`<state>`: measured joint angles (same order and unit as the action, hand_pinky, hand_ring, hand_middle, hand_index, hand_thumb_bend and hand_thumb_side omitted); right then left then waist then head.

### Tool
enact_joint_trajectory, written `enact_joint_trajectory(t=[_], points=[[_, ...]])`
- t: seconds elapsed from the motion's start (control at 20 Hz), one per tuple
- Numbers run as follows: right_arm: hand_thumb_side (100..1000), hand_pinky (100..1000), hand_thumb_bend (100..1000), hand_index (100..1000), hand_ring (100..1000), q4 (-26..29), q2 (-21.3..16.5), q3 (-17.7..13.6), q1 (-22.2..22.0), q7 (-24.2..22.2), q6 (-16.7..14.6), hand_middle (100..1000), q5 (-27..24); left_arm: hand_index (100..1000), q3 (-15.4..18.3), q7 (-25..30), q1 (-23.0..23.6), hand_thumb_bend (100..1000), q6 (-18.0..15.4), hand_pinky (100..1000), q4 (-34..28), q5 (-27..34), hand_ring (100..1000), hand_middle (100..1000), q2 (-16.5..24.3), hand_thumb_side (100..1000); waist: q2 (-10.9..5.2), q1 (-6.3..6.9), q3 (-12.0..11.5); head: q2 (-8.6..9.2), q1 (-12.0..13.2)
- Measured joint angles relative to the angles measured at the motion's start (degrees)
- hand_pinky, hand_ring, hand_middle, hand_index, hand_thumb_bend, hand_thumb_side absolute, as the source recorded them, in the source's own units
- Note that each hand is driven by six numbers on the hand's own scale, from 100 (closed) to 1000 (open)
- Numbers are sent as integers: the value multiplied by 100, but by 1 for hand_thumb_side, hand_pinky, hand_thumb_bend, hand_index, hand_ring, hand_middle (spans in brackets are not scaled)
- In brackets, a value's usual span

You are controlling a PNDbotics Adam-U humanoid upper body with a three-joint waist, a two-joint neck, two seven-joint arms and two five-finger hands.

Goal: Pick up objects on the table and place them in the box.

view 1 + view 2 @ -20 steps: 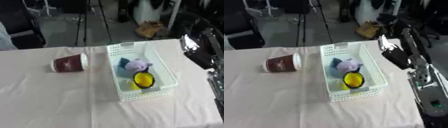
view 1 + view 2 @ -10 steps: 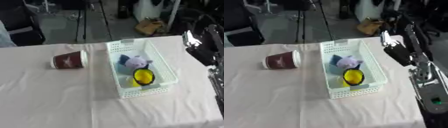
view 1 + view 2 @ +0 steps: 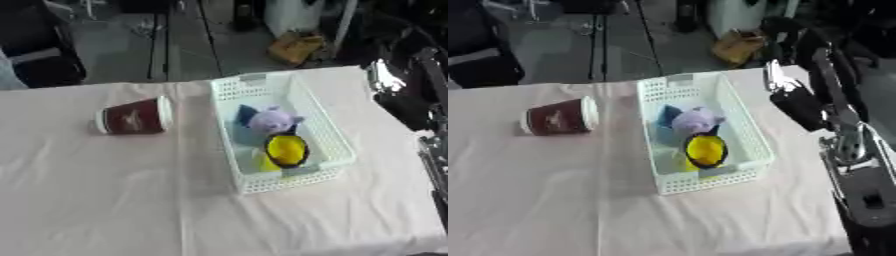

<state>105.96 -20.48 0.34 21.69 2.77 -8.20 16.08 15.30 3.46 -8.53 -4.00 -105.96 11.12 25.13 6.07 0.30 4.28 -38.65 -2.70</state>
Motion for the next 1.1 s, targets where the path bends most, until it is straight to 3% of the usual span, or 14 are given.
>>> enact_joint_trajectory(t=[1.1], points=[[530, 572, 100, 892, 652, 31, 1, -63, 0, 28, 19, 786, 25, 923, 1, -115, -2, 268, 52, 478, -77, -80, 771, 714, -100, 967, 45, -38, -25, 28, 24]])
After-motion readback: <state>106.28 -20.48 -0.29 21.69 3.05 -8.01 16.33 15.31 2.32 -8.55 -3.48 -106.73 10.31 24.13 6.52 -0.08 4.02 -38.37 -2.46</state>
